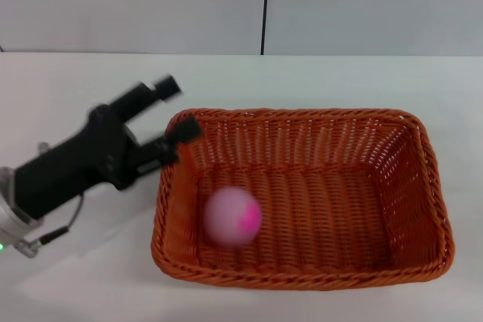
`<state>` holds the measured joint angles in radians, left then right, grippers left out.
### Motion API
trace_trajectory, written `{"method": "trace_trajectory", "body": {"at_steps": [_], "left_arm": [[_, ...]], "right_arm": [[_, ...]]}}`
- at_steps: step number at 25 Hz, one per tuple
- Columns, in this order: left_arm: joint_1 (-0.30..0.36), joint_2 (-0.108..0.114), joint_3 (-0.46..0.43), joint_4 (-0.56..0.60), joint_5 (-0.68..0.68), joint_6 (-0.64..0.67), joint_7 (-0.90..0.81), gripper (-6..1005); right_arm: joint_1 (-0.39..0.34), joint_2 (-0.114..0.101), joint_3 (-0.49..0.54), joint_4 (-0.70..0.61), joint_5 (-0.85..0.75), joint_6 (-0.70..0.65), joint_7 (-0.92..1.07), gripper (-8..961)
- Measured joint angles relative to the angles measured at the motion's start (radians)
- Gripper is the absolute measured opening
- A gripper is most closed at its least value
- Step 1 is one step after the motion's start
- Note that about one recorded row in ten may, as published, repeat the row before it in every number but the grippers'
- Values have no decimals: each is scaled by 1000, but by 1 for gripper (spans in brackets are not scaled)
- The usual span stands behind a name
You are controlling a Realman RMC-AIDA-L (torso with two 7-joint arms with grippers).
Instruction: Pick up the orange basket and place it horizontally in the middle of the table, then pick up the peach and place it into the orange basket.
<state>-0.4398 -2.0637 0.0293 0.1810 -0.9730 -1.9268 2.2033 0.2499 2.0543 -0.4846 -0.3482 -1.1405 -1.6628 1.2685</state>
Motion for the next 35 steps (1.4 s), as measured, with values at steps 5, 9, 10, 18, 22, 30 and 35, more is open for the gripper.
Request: {"method": "trace_trajectory", "body": {"at_steps": [5,9,10,18,22,30,35], "left_arm": [[65,0,-245,-27,-8,2,50,856],[122,-1,-439,-99,-9,9,154,858],[141,-2,-500,-127,-9,11,190,858],[219,-7,-766,-245,-9,76,357,859],[216,-6,-791,-247,-8,92,356,859],[190,-4,-799,-266,-7,128,351,859],[183,-4,-803,-269,-7,130,350,859]], "right_arm": [[-2,5,25,5,6,0,0,375],[-2,7,71,22,7,2,-1,375],[-1,7,93,33,7,8,-7,375],[0,10,159,69,7,39,-26,375],[2,11,190,79,8,51,-26,375],[-5,15,258,100,10,54,-26,375],[-10,15,293,111,10,55,-26,375]]}}
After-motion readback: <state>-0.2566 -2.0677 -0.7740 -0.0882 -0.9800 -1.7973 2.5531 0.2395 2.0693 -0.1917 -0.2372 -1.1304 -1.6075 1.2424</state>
